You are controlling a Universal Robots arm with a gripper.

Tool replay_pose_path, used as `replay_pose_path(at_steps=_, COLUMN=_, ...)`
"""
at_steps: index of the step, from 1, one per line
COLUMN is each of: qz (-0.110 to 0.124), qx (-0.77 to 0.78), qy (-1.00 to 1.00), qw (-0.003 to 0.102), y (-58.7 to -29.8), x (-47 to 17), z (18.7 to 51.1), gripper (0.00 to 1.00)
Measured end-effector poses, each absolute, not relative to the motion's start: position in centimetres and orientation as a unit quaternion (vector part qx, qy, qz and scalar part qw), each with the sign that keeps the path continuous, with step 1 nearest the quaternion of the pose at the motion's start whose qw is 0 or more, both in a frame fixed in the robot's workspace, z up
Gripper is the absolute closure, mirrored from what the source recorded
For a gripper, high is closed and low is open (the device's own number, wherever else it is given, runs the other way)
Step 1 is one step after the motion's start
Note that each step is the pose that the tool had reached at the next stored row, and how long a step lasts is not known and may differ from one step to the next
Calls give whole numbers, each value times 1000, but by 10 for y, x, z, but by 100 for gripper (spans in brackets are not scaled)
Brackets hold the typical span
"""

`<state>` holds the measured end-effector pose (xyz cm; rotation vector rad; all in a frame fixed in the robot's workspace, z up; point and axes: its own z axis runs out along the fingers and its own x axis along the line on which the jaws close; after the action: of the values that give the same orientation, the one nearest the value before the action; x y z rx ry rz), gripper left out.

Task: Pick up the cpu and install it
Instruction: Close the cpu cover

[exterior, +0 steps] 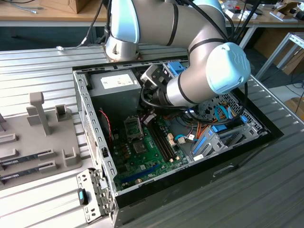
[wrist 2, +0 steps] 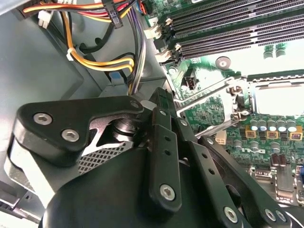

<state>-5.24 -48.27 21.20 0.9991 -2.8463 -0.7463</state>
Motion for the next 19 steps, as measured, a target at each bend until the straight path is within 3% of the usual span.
replay_pose_path(at_steps=19, qz=-242, qx=322, qy=-915, qw=16, y=-485, x=-52, z=223, gripper=89)
